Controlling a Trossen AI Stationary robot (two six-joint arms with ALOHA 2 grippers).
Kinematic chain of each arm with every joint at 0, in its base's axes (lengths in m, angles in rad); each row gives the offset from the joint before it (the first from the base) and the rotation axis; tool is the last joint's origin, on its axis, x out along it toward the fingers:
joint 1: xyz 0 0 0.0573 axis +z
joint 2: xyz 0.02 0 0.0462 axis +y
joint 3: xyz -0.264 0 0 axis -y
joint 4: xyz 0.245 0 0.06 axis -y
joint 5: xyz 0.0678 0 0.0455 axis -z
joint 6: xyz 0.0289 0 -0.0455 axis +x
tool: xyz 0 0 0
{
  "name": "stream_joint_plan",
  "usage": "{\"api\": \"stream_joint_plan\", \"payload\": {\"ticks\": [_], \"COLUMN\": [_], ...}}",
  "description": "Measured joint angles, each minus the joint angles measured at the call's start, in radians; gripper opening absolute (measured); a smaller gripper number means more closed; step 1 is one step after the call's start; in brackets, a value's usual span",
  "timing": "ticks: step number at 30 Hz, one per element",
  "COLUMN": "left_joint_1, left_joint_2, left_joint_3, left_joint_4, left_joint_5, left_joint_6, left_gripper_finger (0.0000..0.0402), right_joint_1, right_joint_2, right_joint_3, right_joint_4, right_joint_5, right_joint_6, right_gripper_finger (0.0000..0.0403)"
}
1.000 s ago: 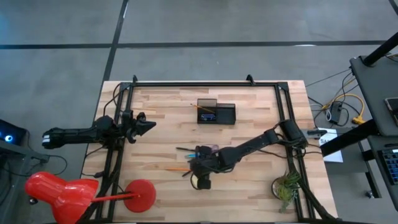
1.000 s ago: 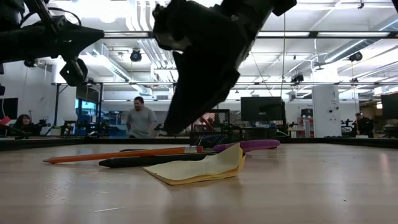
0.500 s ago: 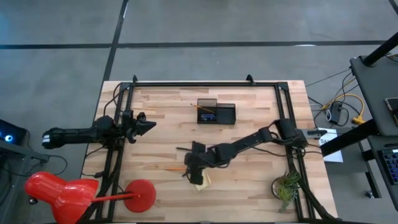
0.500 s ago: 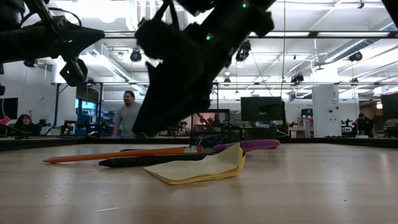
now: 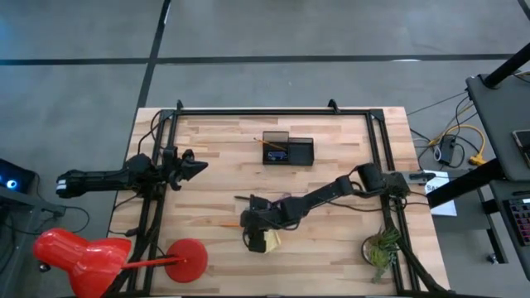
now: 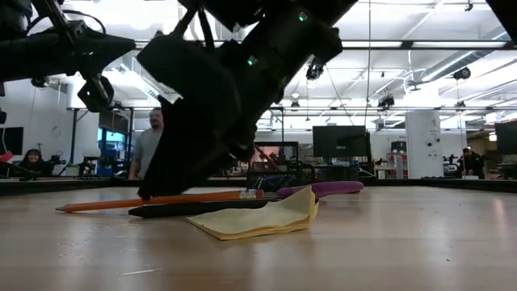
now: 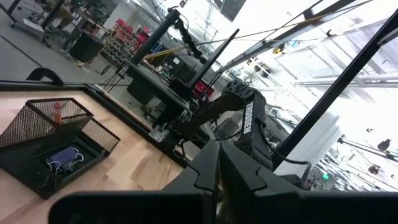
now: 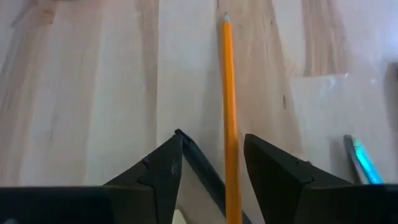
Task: Pick and place office supplies into organizer
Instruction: Put the orange pencil into the desk organizer
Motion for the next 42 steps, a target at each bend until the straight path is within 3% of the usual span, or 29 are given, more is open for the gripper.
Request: {"api": "stream_joint_plan", "payload": {"ticks": [11, 30, 42], "left_joint_1": [0.0, 0.0, 0.0], "left_joint_2": [0.0, -0.002, 0.0], "left_joint_3": [0.0, 0.0, 0.0], "left_joint_4": [0.001, 0.001, 0.002], "left_joint_5": [0.001, 0.001, 0.001], "left_joint_6": [0.0, 0.0, 0.0], "left_gripper_finger": [0.0, 0.0, 0.0], "right_joint_1": [-0.002, -0.006, -0.007], "right_joint_2": [0.0, 0.017, 0.011], "right_joint_3": [0.004, 0.008, 0.014], "right_joint_4": [0.001, -0.06, -0.157], "right_joint_5": [0.01, 0.038, 0.041], "right_joint_6": [0.039, 0.005, -0.264], "right_gripper_finger": [0.0124, 0.0117, 0.0022]}}
